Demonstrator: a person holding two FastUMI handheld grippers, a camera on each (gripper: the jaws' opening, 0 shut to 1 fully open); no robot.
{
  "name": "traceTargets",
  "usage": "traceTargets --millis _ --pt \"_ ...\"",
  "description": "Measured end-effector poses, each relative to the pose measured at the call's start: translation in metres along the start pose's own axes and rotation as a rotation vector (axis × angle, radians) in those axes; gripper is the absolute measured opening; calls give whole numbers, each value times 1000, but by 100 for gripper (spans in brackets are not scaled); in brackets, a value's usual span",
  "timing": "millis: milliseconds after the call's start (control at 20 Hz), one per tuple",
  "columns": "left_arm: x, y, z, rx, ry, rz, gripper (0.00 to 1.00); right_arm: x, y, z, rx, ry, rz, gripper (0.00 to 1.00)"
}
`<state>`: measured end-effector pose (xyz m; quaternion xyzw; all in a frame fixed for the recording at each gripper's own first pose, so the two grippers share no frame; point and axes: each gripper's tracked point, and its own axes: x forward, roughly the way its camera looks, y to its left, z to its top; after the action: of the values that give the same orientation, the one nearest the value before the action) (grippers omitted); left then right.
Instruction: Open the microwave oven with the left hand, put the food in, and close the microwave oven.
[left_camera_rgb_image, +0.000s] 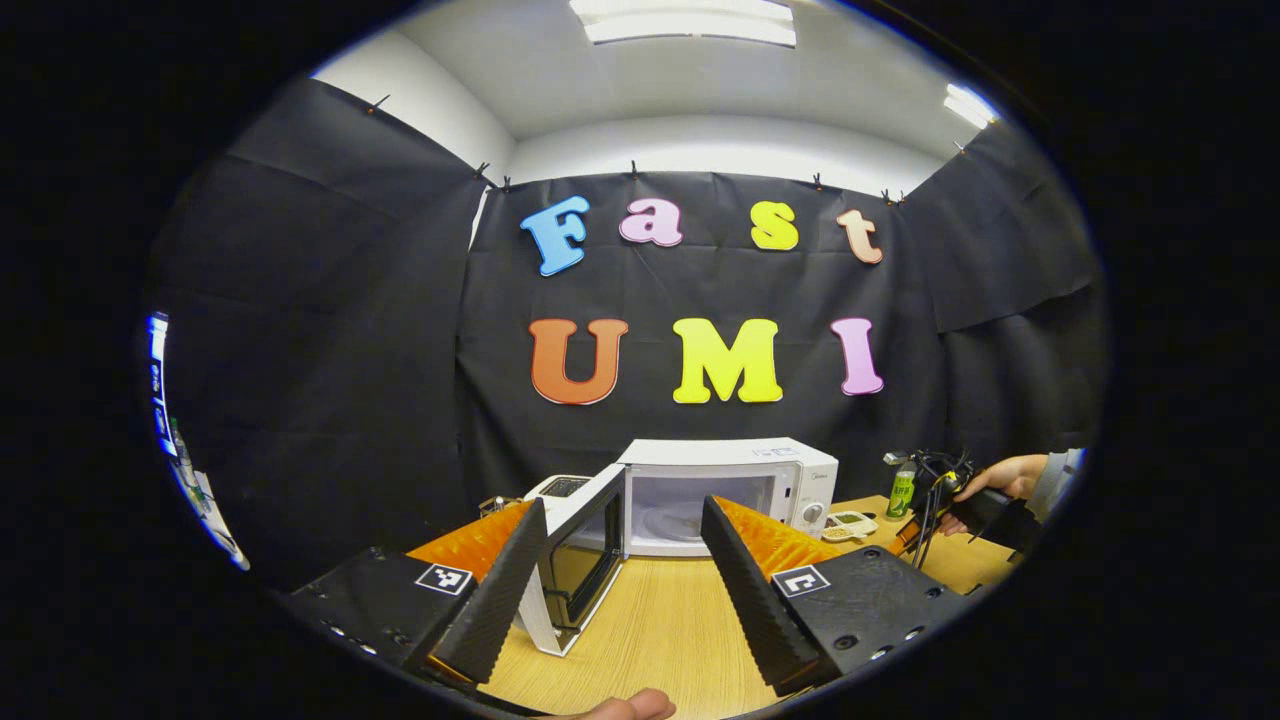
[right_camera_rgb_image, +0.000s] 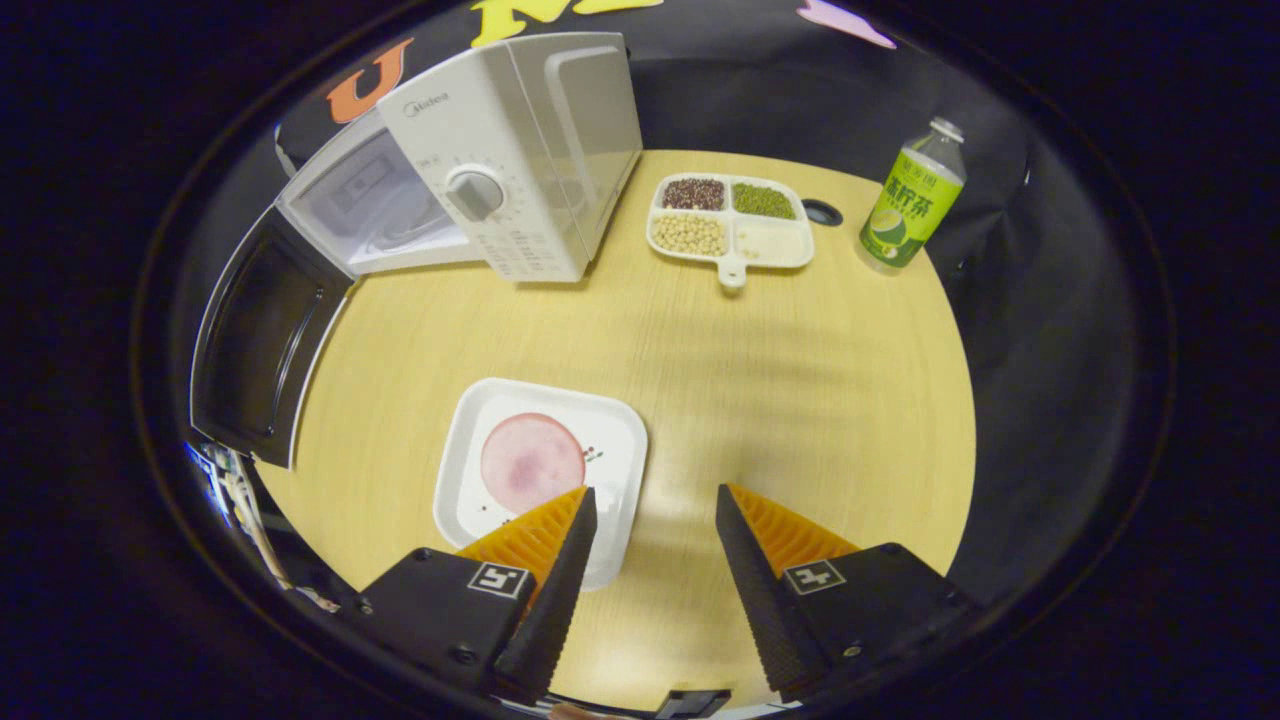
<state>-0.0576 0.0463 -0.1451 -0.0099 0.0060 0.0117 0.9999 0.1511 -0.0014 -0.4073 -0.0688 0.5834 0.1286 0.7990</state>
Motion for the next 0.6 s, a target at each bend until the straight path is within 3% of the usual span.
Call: traceTargets --millis 50,100,200,350,550,600 --pt "3 -6 0 -1 -4 -8 93 7 0 0 5 10 16 66" --pt "6 -11 2 -2 -12 -9 93 16 3 0 11 16 37 74" --pt "12 -12 9 1 -34 3 94 26 9 -5 28 46 89 54" --pt "16 -29 2 9 -22 -24 94 38 19 -10 40 78 159 43" --pt "18 -33 -3 33 -3 -20 94 46 35 -11 40 168 306 0" --pt "17 -34 -4 46 -3 -12 94 46 35 -10 50 184 316 5"
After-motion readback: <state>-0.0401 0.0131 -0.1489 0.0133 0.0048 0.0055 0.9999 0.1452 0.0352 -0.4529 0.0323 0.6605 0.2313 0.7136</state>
